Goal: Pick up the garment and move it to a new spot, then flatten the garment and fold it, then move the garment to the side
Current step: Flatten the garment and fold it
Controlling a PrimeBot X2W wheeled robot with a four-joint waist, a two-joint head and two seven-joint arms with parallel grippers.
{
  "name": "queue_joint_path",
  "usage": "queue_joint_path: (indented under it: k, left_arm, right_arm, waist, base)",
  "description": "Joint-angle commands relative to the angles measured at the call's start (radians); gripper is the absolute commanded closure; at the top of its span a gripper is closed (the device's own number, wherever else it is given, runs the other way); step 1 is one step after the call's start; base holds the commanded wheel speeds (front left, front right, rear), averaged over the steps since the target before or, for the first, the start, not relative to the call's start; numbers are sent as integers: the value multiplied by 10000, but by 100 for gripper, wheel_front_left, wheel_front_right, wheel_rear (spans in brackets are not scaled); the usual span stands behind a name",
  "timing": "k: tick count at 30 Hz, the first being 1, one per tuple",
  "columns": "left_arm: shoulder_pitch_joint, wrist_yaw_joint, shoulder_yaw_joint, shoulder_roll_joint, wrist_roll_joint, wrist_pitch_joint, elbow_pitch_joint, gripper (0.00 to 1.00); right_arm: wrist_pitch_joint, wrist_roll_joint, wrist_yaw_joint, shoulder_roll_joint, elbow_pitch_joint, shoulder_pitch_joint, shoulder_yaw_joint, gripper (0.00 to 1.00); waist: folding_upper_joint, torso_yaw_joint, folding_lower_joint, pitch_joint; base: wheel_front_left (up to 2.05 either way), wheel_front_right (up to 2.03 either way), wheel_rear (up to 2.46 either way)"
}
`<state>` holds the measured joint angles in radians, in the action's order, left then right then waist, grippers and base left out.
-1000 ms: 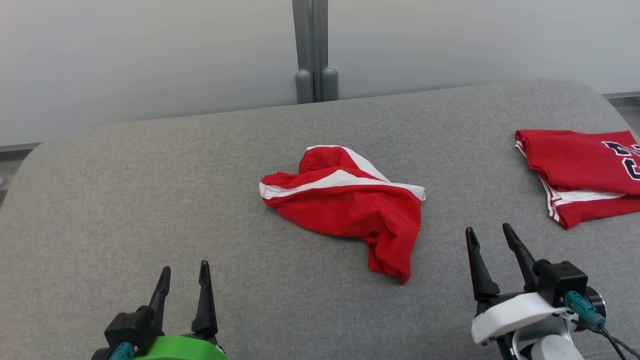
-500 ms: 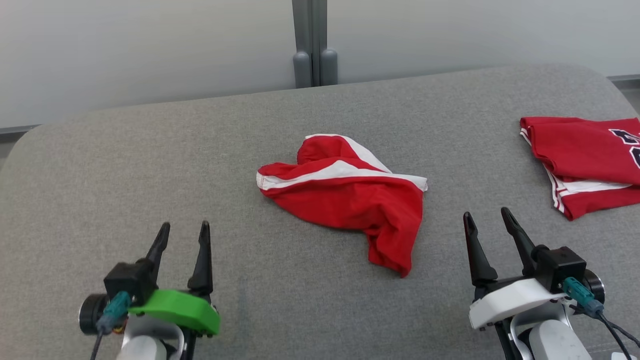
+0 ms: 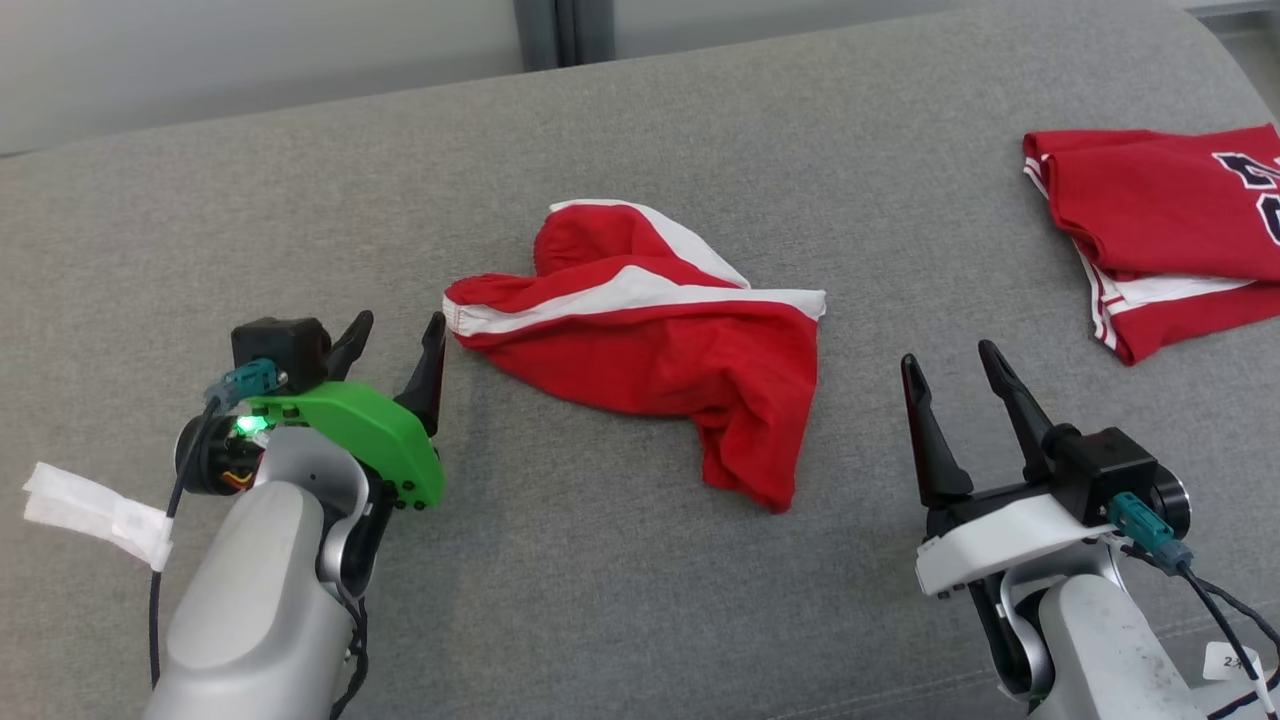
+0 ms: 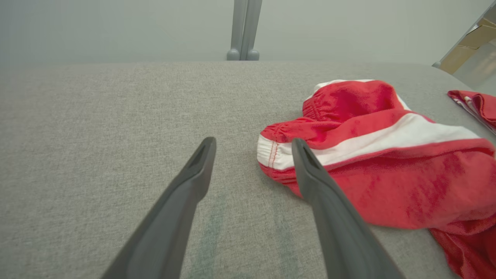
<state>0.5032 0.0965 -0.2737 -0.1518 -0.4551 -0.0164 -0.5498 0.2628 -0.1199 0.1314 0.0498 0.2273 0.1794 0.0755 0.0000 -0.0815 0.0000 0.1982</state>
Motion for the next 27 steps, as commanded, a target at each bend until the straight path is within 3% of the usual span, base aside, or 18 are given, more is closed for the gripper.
queue_joint_path:
  k: [1, 12, 15, 16, 23, 26, 27]
  left_arm:
    - [383, 79, -40, -141, -53, -76, -241, 0]
    - [1389, 312, -443, -454, -475, -173, -1658, 0]
    - [1510, 330, -638, -494, -635, -92, -1820, 29]
    - [1537, 337, -696, -510, -692, -69, -1848, 47]
    - [1722, 351, -1331, -548, -1034, 63, -1934, 80]
    - [1788, 351, -1516, -541, -1227, 217, -1978, 99]
    - [1815, 352, -1527, -545, -1273, 311, -1996, 100]
  right_arm:
    - [28, 20, -15, 12, -13, 200, -8, 0]
    - [27, -42, -15, 10, -40, 402, 9, 0]
    - [28, -37, -15, 10, -54, 449, -14, 0]
    - [27, -31, -15, 10, -62, 465, -25, 0]
    - [27, 34, -15, 12, -33, 609, -67, 0]
    - [28, 105, -15, 12, 52, 767, -27, 0]
    - [27, 127, -15, 10, 92, 839, -8, 0]
  waist:
    - [0, -533, 0, 621]
    - [0, -906, 0, 1079]
    - [0, -919, 0, 1105]
    - [0, -918, 0, 1111]
    - [0, -866, 0, 1180]
    - [0, -826, 0, 1214]
    - [0, -806, 0, 1221]
  base:
    - [0, 0, 0]
    - [0, 0, 0]
    - [0, 0, 0]
    - [0, 0, 0]
    - [0, 0, 0]
    - [0, 0, 0]
    - [0, 0, 0]
